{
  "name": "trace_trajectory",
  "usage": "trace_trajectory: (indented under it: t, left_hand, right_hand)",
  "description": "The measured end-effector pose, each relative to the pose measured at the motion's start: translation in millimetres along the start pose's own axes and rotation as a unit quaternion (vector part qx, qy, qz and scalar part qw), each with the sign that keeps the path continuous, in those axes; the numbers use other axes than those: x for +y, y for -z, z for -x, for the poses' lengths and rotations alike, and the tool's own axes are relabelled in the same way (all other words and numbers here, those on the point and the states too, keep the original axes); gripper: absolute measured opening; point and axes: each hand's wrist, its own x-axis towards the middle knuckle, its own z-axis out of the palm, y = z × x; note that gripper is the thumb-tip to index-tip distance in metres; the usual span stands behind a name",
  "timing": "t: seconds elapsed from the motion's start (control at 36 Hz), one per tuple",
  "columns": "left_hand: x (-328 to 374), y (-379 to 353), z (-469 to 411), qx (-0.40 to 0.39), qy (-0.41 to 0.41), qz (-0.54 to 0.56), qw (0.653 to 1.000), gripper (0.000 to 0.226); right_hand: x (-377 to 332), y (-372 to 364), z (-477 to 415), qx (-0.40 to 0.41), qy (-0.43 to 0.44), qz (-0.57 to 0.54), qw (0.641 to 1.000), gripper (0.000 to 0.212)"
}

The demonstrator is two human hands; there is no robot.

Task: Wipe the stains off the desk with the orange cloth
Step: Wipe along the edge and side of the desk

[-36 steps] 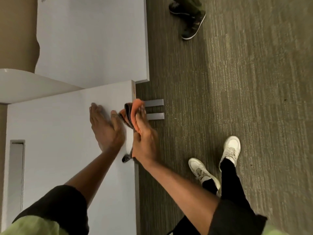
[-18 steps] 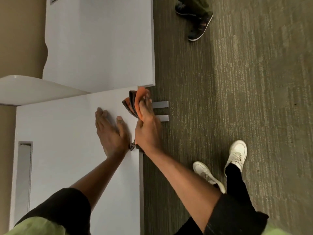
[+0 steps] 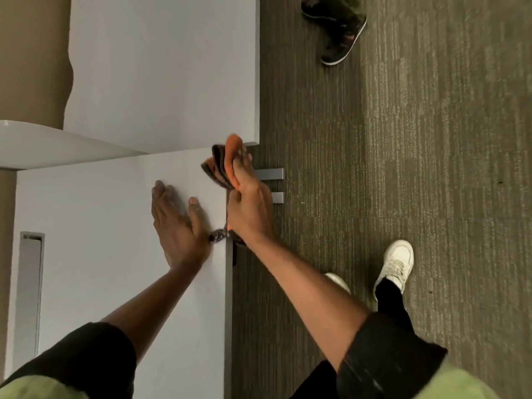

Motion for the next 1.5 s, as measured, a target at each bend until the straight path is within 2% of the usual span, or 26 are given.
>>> trace_trajectory:
  t: [0.08,0.17,0.31,0.36,0.5,0.61,0.75,0.89,1.08,1.22,1.28,1.39,1.5]
  left_hand:
    - [1.9,1.5,0.5,-0.003,0.006,0.003,1.0,0.072]
    - [5.5,3.6,1.4,-0.004,0.005,0.007,1.0,0.072]
    - [11.5,4.1,4.0,-0.009,0.015,-0.002,1.0,0.072]
    - [10.8,2.8,3.3,-0.009,0.011,-0.005,1.0,0.072]
    - [4.2,2.0,1.0,-0.018,0.01,-0.004,1.0,0.072]
    - [2.9,1.4,0.4,-0.014,0.004,-0.009,1.0,0.071]
    - [1.7,1.2,-0.1,-0.021,0.015,0.002,1.0,0.072]
    - [2.6,1.6,-0.6,-0.022,0.011,-0.001,1.0,0.071]
    - [-0.5,1.3,-1.8,-0.028,0.013,-0.003,1.0,0.072]
    - [-1.6,-0.3,-3.1,-0.028,0.005,-0.005,1.0,0.072]
    - [-1.8,-0.8,-3.6,-0.03,0.006,-0.01,0.999,0.074]
    - [-1.6,-0.9,-3.3,-0.036,0.008,-0.02,0.999,0.073]
    - [1.4,0.0,-4.0,-0.041,0.013,-0.018,0.999,0.074]
  right_hand:
    - [-1.5,-1.9,-4.1,-0.002,0.008,0.022,1.0,0.075]
    - [9.6,-1.1,31.4,-0.015,0.029,0.032,0.999,0.077]
    - [24.5,10.0,88.1,-0.085,0.025,0.029,0.996,0.078]
    - [19.9,13.6,73.5,-0.088,0.023,0.018,0.996,0.076]
    - [-7.8,11.0,-14.2,-0.035,-0.001,-0.014,0.999,0.076]
    - [-12.6,11.8,-55.4,-0.065,-0.002,0.008,0.998,0.075]
    - [-10.6,14.3,-5.5,-0.06,0.001,0.02,0.998,0.077]
    - [-0.2,18.4,47.2,-0.102,-0.013,-0.012,0.995,0.073]
    - [-15.6,11.2,-36.7,-0.058,-0.067,-0.06,0.994,0.075]
    - [-13.0,16.1,-47.4,-0.1,-0.046,-0.011,0.994,0.076]
    - [-6.8,22.4,-33.9,-0.125,-0.046,-0.031,0.991,0.077]
    - [5.0,35.7,-8.5,-0.166,-0.095,-0.093,0.977,0.073]
    - [2.0,35.8,-14.5,-0.158,-0.179,-0.146,0.96,0.068]
